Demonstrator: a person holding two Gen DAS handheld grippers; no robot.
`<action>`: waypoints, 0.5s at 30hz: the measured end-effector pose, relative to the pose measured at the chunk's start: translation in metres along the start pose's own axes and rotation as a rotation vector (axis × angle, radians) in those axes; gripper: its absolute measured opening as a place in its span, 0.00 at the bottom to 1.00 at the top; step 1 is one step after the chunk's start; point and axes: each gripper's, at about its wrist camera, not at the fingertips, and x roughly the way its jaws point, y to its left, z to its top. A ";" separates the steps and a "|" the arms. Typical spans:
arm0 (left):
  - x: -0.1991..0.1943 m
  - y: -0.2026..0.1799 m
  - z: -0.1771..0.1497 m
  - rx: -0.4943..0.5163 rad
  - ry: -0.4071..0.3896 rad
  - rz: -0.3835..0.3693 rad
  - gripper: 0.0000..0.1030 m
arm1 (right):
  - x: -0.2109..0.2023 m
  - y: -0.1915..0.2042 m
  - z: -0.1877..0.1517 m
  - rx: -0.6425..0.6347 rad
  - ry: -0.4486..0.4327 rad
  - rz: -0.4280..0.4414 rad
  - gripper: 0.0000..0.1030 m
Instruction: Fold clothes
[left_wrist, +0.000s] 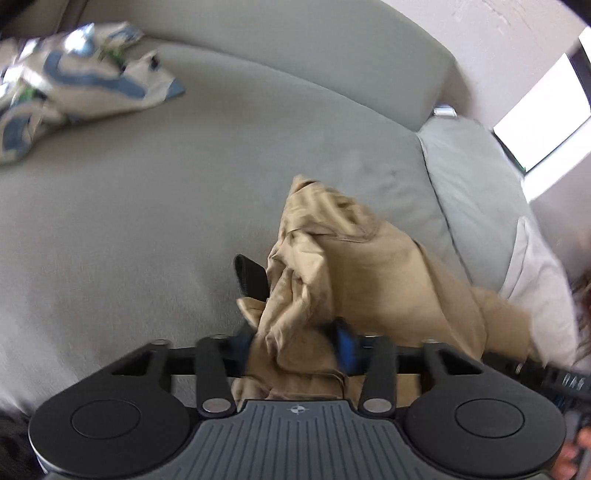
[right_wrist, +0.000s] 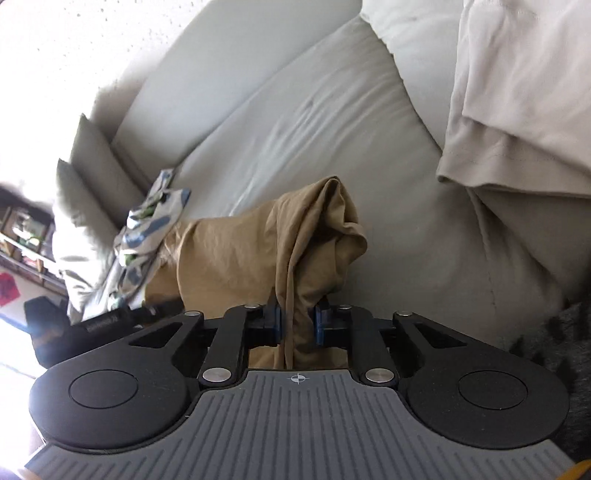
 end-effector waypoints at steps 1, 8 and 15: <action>-0.002 -0.001 0.003 0.001 -0.010 0.003 0.21 | 0.000 0.007 0.003 -0.041 -0.011 -0.020 0.14; -0.022 -0.017 0.041 -0.047 -0.180 0.006 0.12 | 0.003 0.045 0.069 -0.183 -0.150 -0.062 0.13; 0.017 0.004 0.039 -0.222 -0.063 0.073 0.36 | 0.025 0.017 0.100 -0.027 -0.100 -0.156 0.50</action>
